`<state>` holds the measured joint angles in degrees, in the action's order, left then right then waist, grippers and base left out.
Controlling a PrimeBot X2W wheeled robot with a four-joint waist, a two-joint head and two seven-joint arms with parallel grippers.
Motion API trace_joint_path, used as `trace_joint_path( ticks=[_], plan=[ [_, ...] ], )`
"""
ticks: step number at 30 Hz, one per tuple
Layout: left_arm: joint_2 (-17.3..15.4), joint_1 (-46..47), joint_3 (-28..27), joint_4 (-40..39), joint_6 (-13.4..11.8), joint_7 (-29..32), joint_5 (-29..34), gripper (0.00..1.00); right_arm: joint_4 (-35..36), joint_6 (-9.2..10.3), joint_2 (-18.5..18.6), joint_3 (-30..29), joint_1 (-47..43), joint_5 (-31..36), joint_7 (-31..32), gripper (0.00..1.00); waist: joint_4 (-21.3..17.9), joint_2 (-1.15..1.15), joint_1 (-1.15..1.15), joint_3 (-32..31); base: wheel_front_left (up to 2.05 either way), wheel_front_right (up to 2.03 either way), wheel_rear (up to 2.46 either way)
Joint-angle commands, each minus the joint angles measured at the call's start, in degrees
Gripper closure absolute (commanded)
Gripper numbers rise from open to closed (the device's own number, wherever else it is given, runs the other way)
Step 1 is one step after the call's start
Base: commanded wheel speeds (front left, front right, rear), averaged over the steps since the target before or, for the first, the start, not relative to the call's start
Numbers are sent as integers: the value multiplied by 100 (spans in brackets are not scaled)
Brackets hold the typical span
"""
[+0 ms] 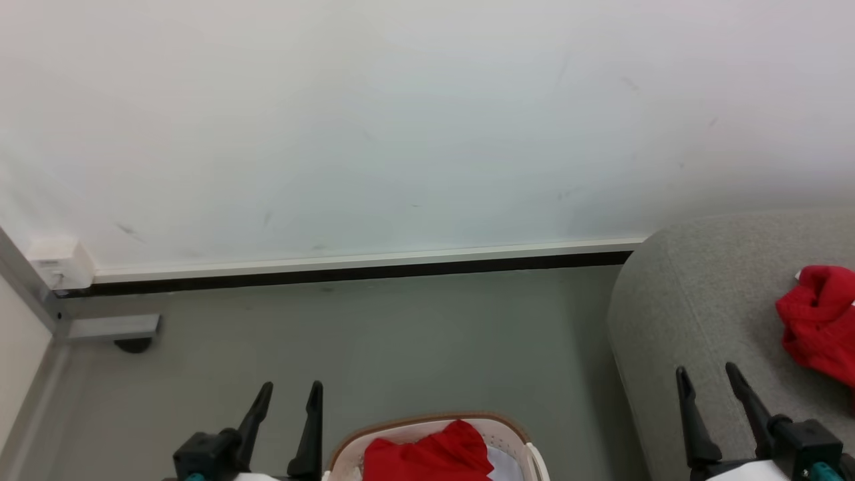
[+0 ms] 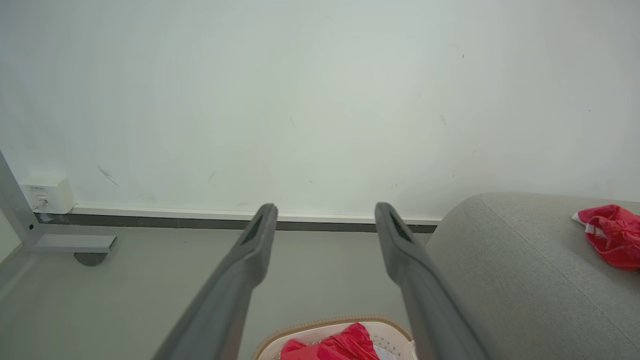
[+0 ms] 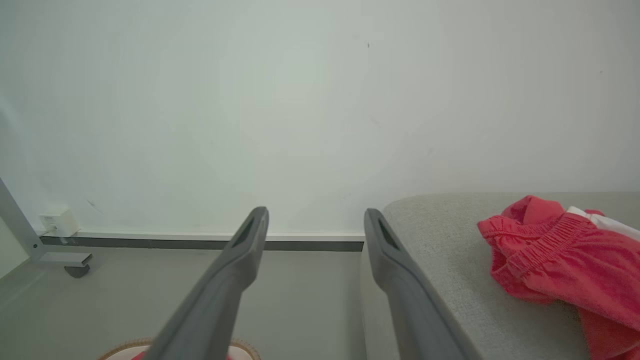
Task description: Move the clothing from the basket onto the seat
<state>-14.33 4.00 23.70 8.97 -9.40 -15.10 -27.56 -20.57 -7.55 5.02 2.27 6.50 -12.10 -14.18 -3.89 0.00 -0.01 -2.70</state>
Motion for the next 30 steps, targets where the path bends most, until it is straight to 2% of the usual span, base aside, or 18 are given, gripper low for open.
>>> trace_joint_path(
  ticks=[1, 9, 18, 25, 30],
  plan=[
    [73, -125, -163, 20, 81, -5, 150, 0, 9, 13, -44, 31, -154, -43, -40, 0, 96, 0, 1, -29, 0, 0, 0],
    [386, -340, -791, 165, 393, -6, 569, 0, -81, 13, -119, 45, -285, -52, -55, 0, 192, 0, 1, -68, 0, 0, 0],
    [660, -408, -1182, 318, 737, -7, 903, 0, -143, 13, -147, 32, -192, -33, -81, 0, 169, 0, 1, -50, 0, 0, 0],
    [767, -317, -1301, 414, 939, -7, 1059, 0, -83, 13, -161, 33, -63, -21, -88, 0, 36, 0, 1, 92, 0, 0, 0],
    [805, 23, -1070, 758, 1131, 35, 1213, 0, 33, 13, -171, -40, 90, 28, -92, 0, -145, 0, 1, 391, 0, 0, 0]
  ],
)
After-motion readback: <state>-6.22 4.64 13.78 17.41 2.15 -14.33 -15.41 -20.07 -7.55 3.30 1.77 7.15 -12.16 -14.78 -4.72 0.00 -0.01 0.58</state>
